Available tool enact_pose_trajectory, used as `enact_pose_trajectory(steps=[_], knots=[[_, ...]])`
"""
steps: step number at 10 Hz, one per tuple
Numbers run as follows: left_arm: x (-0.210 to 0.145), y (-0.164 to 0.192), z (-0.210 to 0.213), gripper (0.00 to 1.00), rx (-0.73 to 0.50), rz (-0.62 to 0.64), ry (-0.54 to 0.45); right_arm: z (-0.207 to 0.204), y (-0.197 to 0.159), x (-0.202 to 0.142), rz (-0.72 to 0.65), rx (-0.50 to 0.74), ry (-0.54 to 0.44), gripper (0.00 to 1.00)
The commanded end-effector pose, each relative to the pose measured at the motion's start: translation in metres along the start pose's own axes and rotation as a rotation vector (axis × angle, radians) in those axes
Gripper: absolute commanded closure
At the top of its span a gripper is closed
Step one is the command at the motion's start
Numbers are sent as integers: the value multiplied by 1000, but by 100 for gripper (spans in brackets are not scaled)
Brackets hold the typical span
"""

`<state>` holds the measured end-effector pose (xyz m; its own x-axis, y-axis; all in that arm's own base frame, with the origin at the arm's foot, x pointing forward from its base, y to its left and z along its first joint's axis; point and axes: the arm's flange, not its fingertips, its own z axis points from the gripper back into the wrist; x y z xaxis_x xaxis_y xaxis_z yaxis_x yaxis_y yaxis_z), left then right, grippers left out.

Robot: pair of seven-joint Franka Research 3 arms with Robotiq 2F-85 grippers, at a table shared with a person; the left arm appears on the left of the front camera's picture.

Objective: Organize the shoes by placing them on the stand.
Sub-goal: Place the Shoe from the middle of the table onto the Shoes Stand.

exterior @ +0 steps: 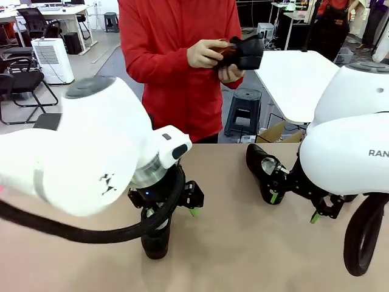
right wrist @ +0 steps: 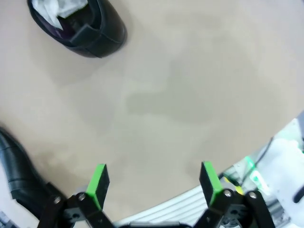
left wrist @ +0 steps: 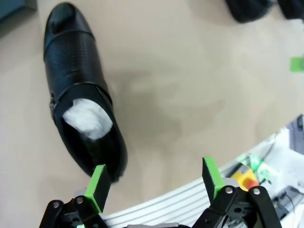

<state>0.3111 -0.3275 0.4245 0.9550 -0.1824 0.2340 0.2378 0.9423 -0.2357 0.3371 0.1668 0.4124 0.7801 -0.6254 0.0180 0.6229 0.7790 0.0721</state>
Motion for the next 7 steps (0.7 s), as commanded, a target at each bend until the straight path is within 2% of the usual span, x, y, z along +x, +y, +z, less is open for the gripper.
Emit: enact_pose_trajectory(steps=[1,3,7], knots=[[16,-10,-13,0,71,21,22,-3,3,-1,19,9,0,0],[21,-16,-26,0,65,40,63,-3,3,-1,19,9,0,0],[29,-17,-47,0,72,88,76,-3,3,-1,19,9,0,0]])
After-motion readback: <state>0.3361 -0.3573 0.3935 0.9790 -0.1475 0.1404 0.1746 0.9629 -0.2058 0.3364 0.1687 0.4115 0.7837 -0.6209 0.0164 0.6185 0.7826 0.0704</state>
